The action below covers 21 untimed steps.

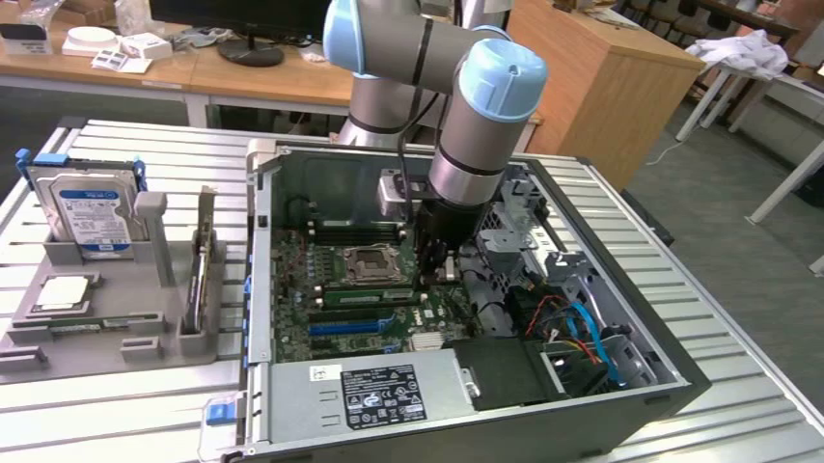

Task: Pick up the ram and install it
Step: 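Press down the ram until it locks into place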

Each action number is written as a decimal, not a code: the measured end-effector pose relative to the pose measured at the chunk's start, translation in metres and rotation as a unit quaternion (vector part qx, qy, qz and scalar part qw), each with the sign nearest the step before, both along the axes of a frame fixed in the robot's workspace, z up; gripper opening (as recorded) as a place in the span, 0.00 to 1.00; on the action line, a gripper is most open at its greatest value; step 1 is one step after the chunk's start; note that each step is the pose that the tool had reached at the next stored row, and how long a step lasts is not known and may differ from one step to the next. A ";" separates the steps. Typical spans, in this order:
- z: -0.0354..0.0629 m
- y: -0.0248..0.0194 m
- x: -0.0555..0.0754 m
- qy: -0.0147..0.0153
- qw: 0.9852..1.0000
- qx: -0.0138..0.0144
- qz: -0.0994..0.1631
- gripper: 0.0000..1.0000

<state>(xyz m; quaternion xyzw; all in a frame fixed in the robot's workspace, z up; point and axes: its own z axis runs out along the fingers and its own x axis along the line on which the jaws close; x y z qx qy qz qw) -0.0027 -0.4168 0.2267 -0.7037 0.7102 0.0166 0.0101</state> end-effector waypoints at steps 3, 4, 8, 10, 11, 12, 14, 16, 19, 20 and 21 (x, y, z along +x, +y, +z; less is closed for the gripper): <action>-0.0002 0.0000 0.000 0.000 1.000 0.000 0.000 0.11; -0.0006 0.0001 0.000 0.000 1.000 0.000 0.000 0.11; -0.0009 0.0000 0.000 0.000 1.000 0.000 0.000 0.11; -0.0011 0.0000 0.000 0.000 1.000 0.000 0.000 0.11; -0.0015 0.0001 0.000 0.000 1.000 0.000 0.000 0.11; -0.0018 0.0000 0.000 0.000 1.000 0.000 0.000 0.11; -0.0018 0.0000 0.000 0.000 1.000 0.000 0.000 0.11; -0.0018 0.0000 0.000 0.000 1.000 0.000 0.000 0.11; -0.0019 0.0000 0.000 0.000 1.000 0.000 0.000 0.11; -0.0022 0.0000 0.000 0.000 1.000 0.000 0.000 0.11; -0.0024 0.0000 0.000 0.000 1.000 0.000 0.000 0.11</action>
